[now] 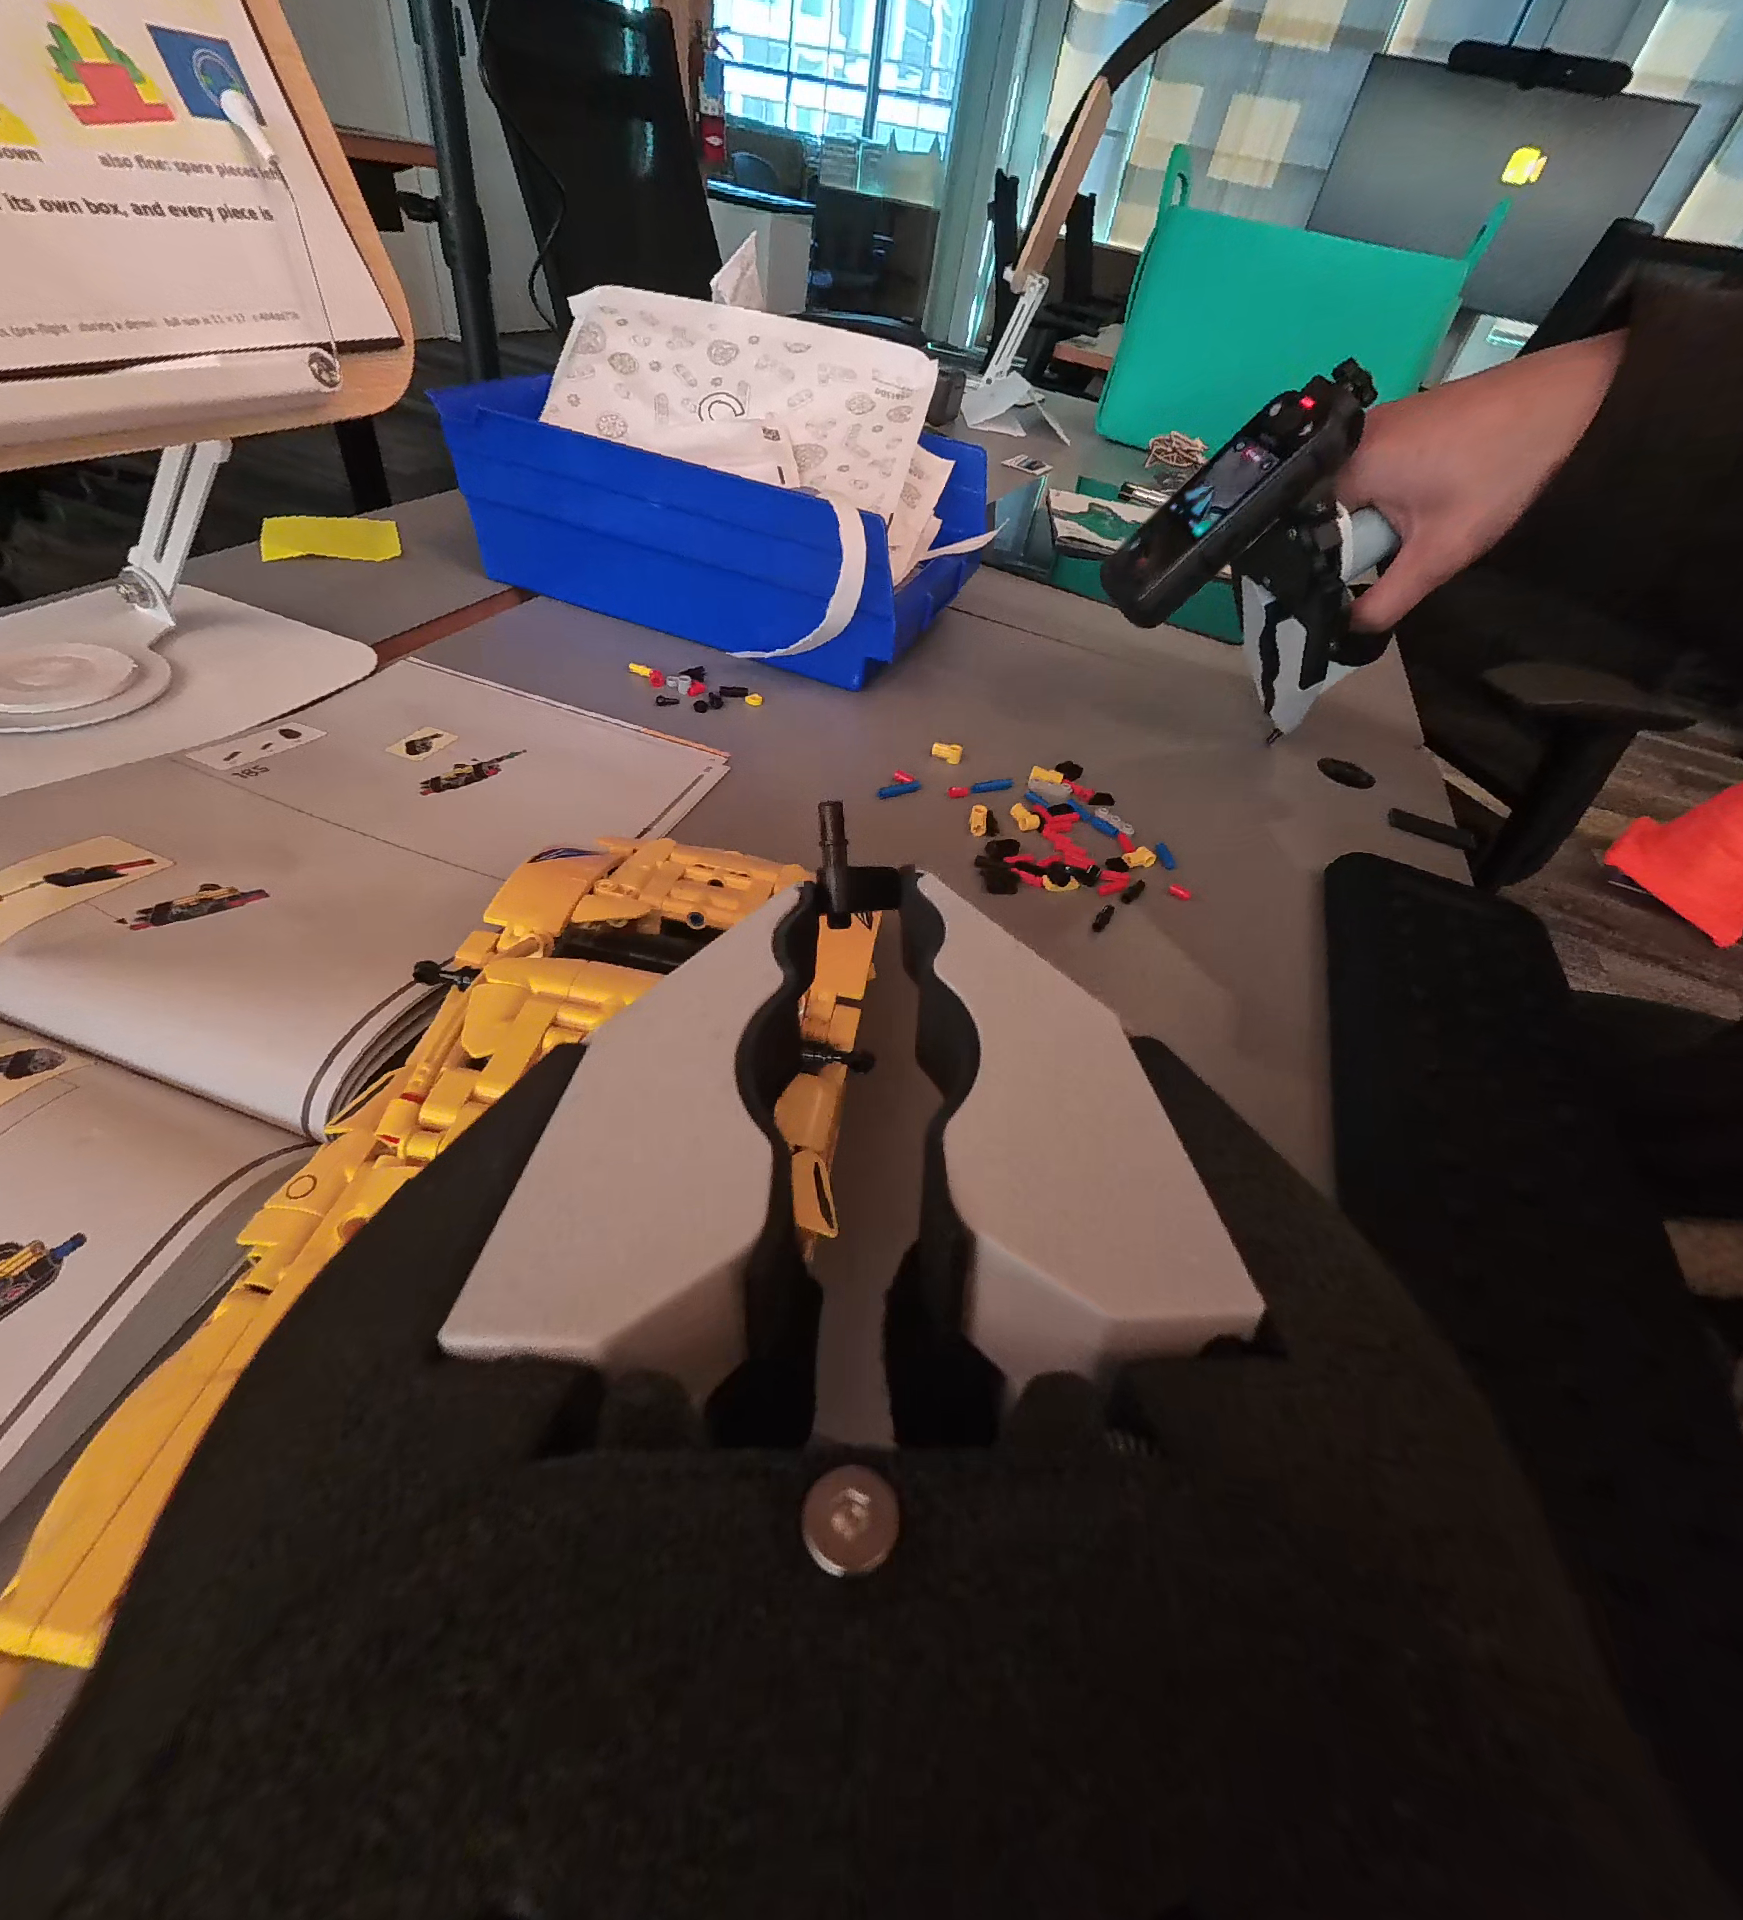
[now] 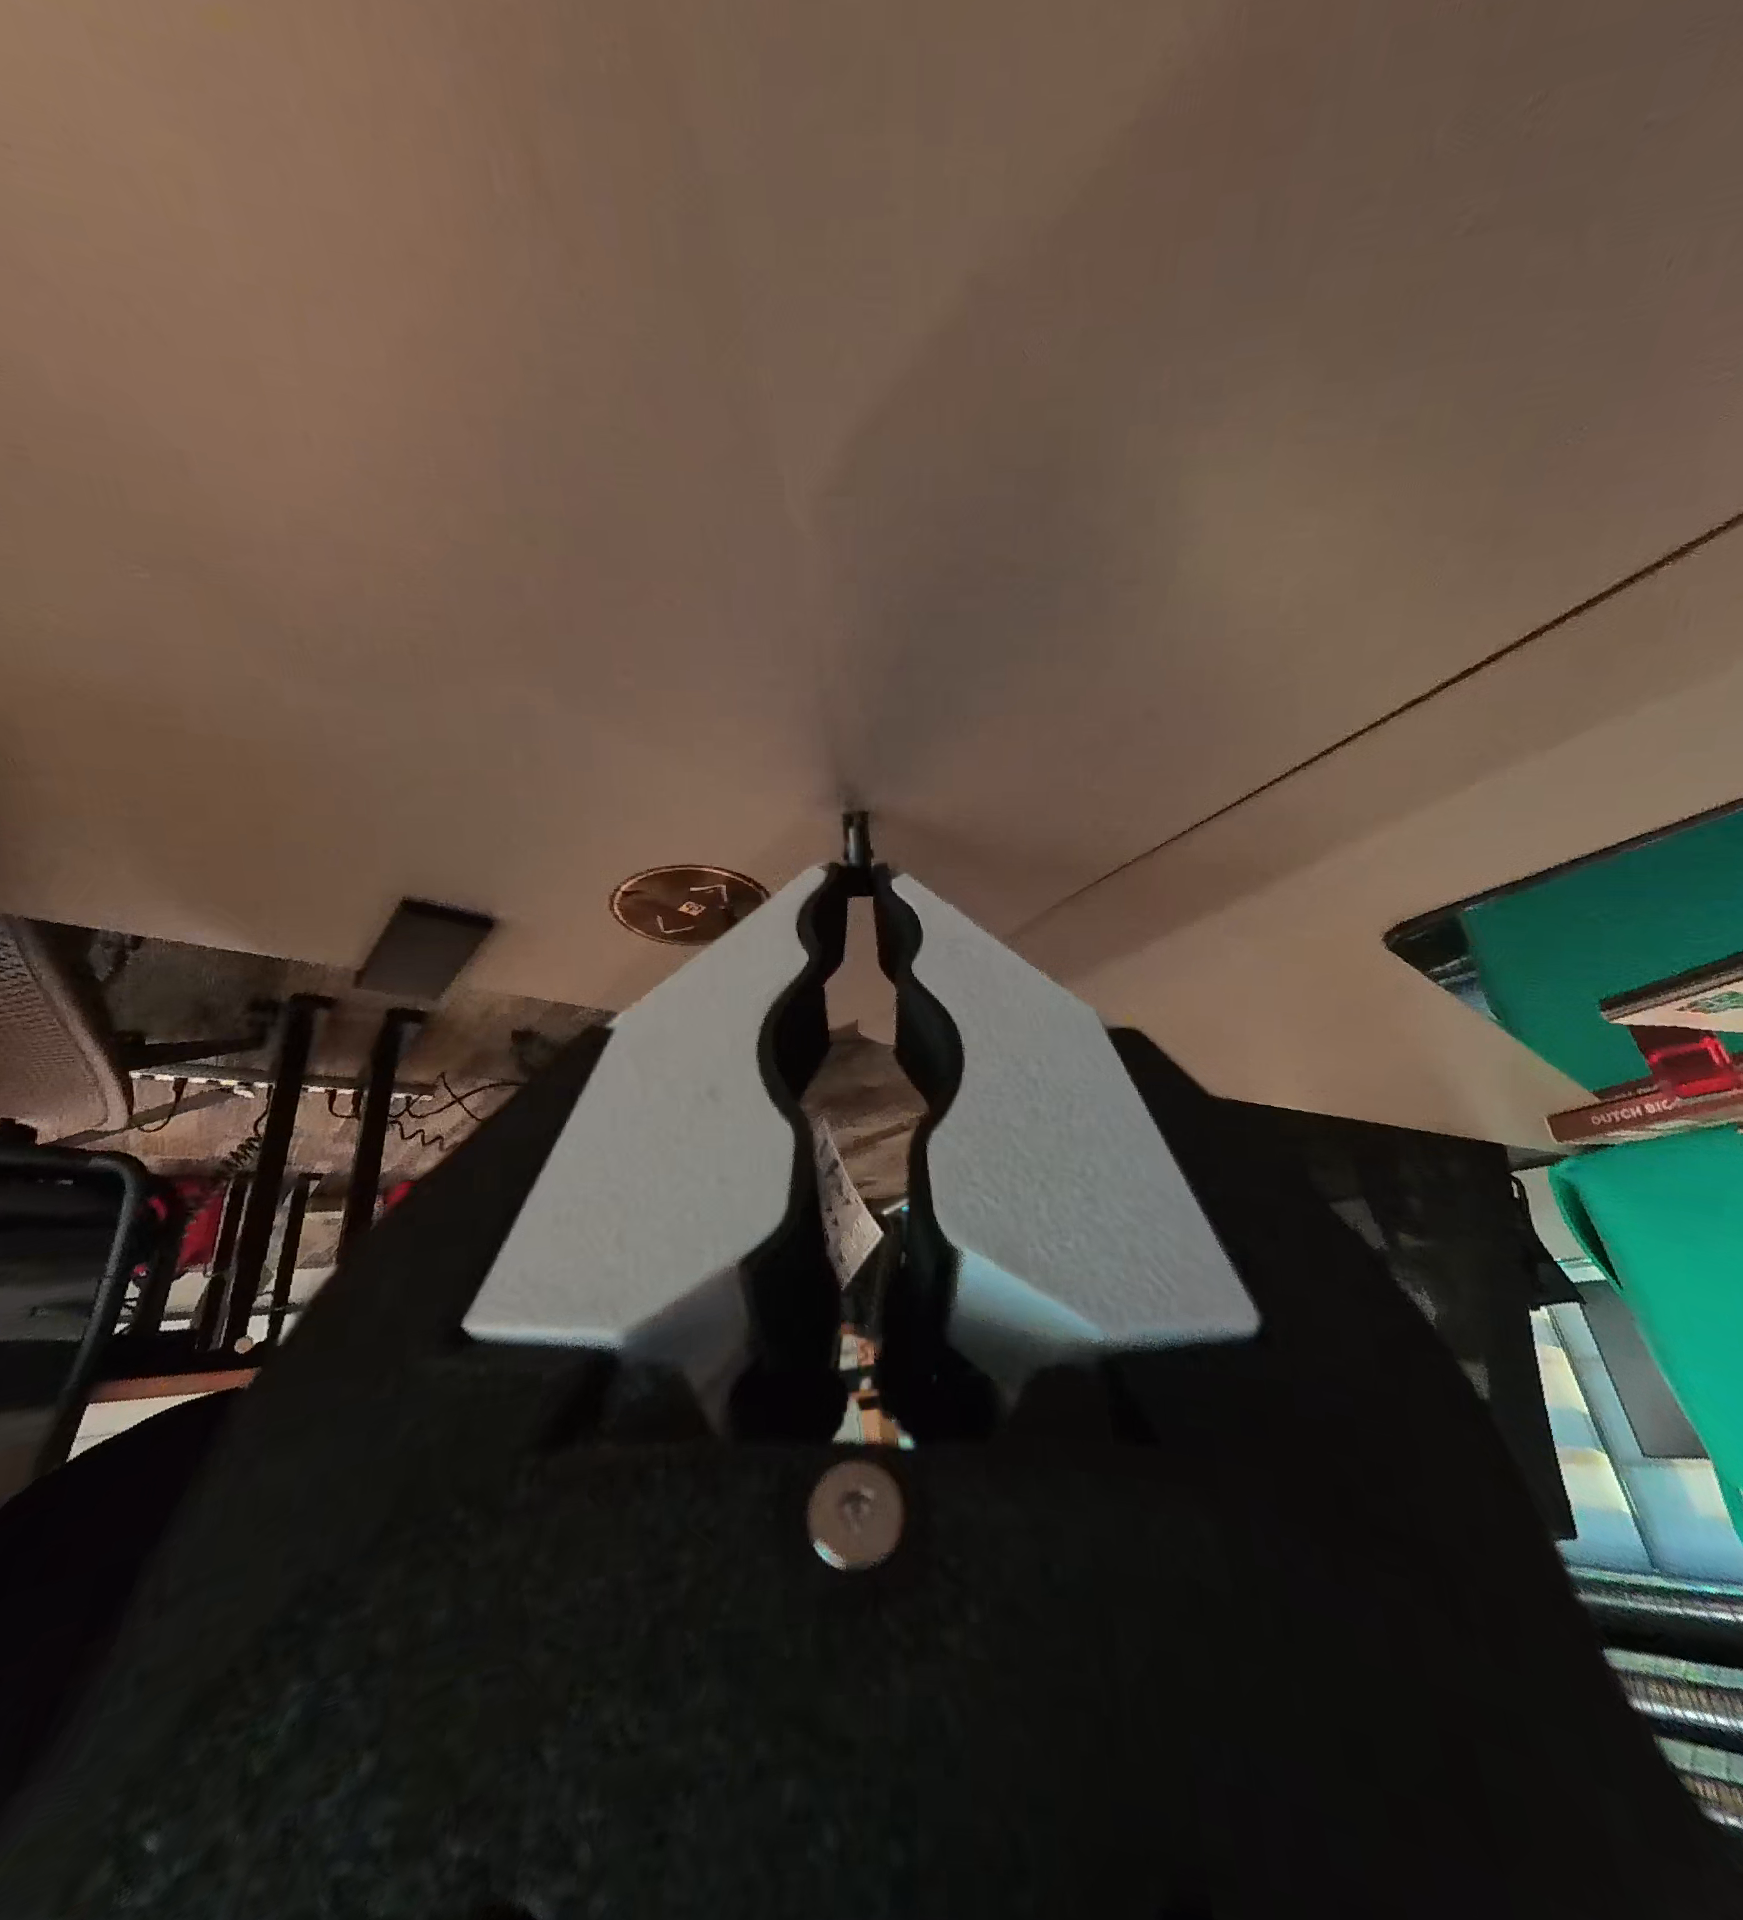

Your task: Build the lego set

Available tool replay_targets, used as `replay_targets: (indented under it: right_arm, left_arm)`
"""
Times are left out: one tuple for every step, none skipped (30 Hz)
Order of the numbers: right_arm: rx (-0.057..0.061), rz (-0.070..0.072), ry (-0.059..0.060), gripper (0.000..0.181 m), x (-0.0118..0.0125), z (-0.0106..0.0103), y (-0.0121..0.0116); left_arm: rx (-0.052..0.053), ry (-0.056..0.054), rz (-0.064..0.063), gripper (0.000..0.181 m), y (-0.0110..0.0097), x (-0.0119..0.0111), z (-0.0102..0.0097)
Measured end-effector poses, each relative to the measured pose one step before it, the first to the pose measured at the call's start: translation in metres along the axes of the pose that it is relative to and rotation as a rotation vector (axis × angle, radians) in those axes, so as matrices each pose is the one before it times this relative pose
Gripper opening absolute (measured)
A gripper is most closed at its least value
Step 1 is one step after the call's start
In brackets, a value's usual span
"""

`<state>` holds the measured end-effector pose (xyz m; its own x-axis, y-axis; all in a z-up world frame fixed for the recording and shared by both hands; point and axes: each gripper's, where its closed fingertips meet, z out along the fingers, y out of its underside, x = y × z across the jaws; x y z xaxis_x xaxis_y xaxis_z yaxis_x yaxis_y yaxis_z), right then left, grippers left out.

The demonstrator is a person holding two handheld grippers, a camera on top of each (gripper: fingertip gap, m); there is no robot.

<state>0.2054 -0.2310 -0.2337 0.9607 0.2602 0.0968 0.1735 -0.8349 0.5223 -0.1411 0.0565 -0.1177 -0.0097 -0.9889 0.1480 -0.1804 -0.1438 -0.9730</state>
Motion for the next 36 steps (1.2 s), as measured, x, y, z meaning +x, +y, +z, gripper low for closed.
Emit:
replay_targets:
  right_arm:
    - [-0.0013, -0.001, 0.0036, 0.004, 0.00003, -0.00094, 0.00027]
    - [0.0014, -0.0035, -0.0013, 0.003, -0.00036, -0.00077, -0.00018]
    - [-0.0039, -0.0029, 0.0021, 0.003, 0.00041, -0.00051, 0.00017]
    - [-0.0033, -0.0017, -0.0038, 0.004, -0.00027, -0.00002, 0.00002]
    - [-0.0106, 0.0025, -0.0047, 0.003, -0.00033, 0.00059, 0.00108]
    - [-0.0234, 0.007, 0.0045, 0.003, 0.00144, 0.00115, 0.00281]
    - [-0.0263, 0.0044, 0.0007, 0.003, 0.00061, 0.00154, 0.0032]
    - [-0.0202, -0.0019, -0.0026, 0.004, -0.0001, 0.00161, 0.00204]
    - [-0.0113, -0.0023, 0.0026, 0.004, 0.00026, 0.00133, 0.00062]
    - [-0.0111, -0.0061, -0.0029, 0.004, -0.00063, 0.00133, 0.00044]
    - [-0.002, -0.0088, 0.0021, 0.003, -0.00009, 0.00065, -0.00052]
    - [-0.0039, -0.0078, 0.0102, 0.003, 0.00121, 0.00023, 0.00001]
    - [0.0003, -0.0064, 0.0081, 0.003, 0.00096, -0.00019, -0.00038]
    - [0.0022, -0.0041, 0.0038, 0.003, 0.00025, -0.00065, -0.00058]
    - [0.0017, -0.0045, 0.0023, 0.004, 0.00015, -0.00058, -0.00056]
    - [0.004, -0.008, 0.0013, 0.004, -0.00032, -0.00068, -0.0008]
    - [0.0053, -0.0108, -0.003, 0.004, -0.00109, -0.00057, -0.00076]
    - [0.0018, -0.0115, 0.0003, 0.004, -0.00068, -0.00058, -0.00063]
    - [-0.001, -0.0078, 0.0125, 0.004, 0.00137, -0.00035, -0.0006]
    - [-0.0029, -0.0047, 0.0083, 0.004, 0.00082, 0.00022, 0.00005]
    - [-0.0088, -0.0014, 0.0, 0.004, -0.00025, 0.00079, 0.00095]
    - [-0.0072, 0.0, -0.0016, 0.004, -0.00017, 0.00095, 0.00074]
    - [-0.0002, -0.0009, -0.001, 0.004, -0.00005, 0.00067, -0.00007]
    - [0.0056, -0.0013, 0.0011, 0.003, 0.00021, 0.00037, -0.00064]
    - [0.0041, 0.0001, 0.0028, 0.003, 0.0005, 0.00012, 0.0]
    - [0.0032, 0.0007, -0.0032, 0.004, -0.00047, 0.00003, 0.00011]
    - [0.0042, 0.0011, 0.0002, 0.004, -0.00004, -0.0002, -0.00008]
    - [0.0014, 0.0004, 0.0035, 0.004, 0.00058, -0.00029, 0.00026]
    - [0.0015, -0.0017, 0.0025, 0.004, 0.00024, -0.00008, 0.00009]
    - [0.0005, -0.0033, 0.001, 0.004, -0.00018, -0.0001, 0.00017]
    - [-0.002, -0.0037, -0.0007, 0.003, -0.00044, 0.00012, 0.0002]
    - [-0.0015, -0.0026, 0.0, 0.003, -0.00025, 0.00015, -0.00006]
    - [-0.003, -0.0026, 0.0012, 0.003, 0.00011, 0.00036, -0.00012]
    - [-0.0013, -0.0026, 0.0, 0.003, -0.00007, 0.0004, -0.0003]
    - [0.0001, -0.002, 0.0008, 0.003, 0.00018, 0.00041, -0.00062]
    - [-0.0017, -0.002, 0.0016, 0.003, 0.00038, 0.00032, -0.00034]
  left_arm:
    - [-0.0014, 0.0001, 0.0014, 0.014, 0.00027, 0.00009, 0.00022]
    - [-0.0028, -0.001, 0.002, 0.014, 0.00045, -0.0001, 0.00022]
    - [-0.0031, -0.0008, 0.0022, 0.014, 0.00058, -0.0001, 0.00022]
    - [-0.0014, 0.0003, 0.0012, 0.014, 0.00028, 0.00014, 0.00012]
    - [0.0001, 0.0013, 0.0008, 0.014, 0.0, 0.00043, 0.00012]
    - [-0.0003, 0.0014, 0.0013, 0.014, 0.00005, 0.00031, 0.00008]
    - [-0.0011, -0.0004, 0.0018, 0.014, 0.00017, 0.00011, 0.00003]
    - [-0.0005, -0.0011, 0.002, 0.014, 0.0, -0.00008, -0.00005]
    - [0.0002, 0.0005, 0.001, 0.014, -0.00002, 0.0001, 0.00002]
    - [0.0005, 0.0005, -0.0003, 0.014, -0.00015, 0.0001, -0.00008]
    - [0.0001, -0.0002, -0.0002, 0.014, 0.00009, -0.00012, -0.00008]
    - [-0.0004, 0.0001, 0.0002, 0.014, -0.00006, -0.00008, -0.00005]
    - [0.0001, 0.0003, 0.0004, 0.014, 0.0, 0.00012, 0.00001]
    - [0.0001, 0.0003, 0.0008, 0.014, -0.00012, 0.00009, 0.00009]
    - [-0.001, 0.0003, 0.0009, 0.014, 0.00026, 0.00026, 0.00006]
    - [-0.0013, 0.0001, 0.001, 0.014, 0.00015, 0.00014, 0.00021]
    - [-0.0006, 0.0, 0.0013, 0.014, 0.00019, 0.0001, 0.00008]
    - [-0.0001, 0.0004, 0.001, 0.014, -0.00007, 0.00029, 0.00009]
    - [0.0, 0.0004, 0.0003, 0.014, 0.00001, 0.00004, 0.0]
    - [-0.0004, -0.0002, -0.0001, 0.014, 0.00004, -0.00002, 0.00007]
    - [-0.0006, -0.0004, -0.0002, 0.014, 0.00016, -0.00025, -0.00003]
    - [-0.0002, -0.0004, -0.0002, 0.014, 0.00002, -0.00014, -0.00002]
    - [0.001, -0.0001, -0.0001, 0.014, -0.0002, 0.00001, -0.00014]
    - [0.0014, 0.0004, -0.0002, 0.014, -0.00026, 0.00009, -0.00012]
    - [0.0006, 0.0003, -0.0001, 0.014, -0.00009, -0.00006, 0.00004]
    - [-0.0006, 0.0002, 0.0002, 0.014, 0.00008, 0.00012, 0.00006]
    - [-0.0011, 0.0003, 0.0003, 0.014, 0.00022, 0.00001, 0.00014]
    - [-0.0002, 0.0004, 0.0006, 0.014, 0.00003, 0.00021, 0.00009]
    - [0.0005, 0.0006, 0.0006, 0.014, -0.00017, 0.00025, 0.00012]
    - [0.0001, 0.0005, 0.0003, 0.014, -0.0001, 0.00017, -0.00001]
    - [-0.0007, 0.0004, 0.0002, 0.014, 0.00019, 0.00013, 0.00007]
    - [-0.0012, -0.0002, 0.0001, 0.014, 0.00022, -0.00005, 0.00013]
    - [-0.0003, -0.0007, 0.0005, 0.015, 0.00005, -0.00004, -0.00002]
    - [0.0009, -0.0002, 0.0006, 0.014, -0.00021, -0.00006, -0.00005]
    - [0.0009, 0.0, 0.0, 0.014, -0.00018, 0.00002, -0.00015]
    - [0.0004, 0.0001, -0.0004, 0.014, -0.00004, -0.00006, -0.00008]
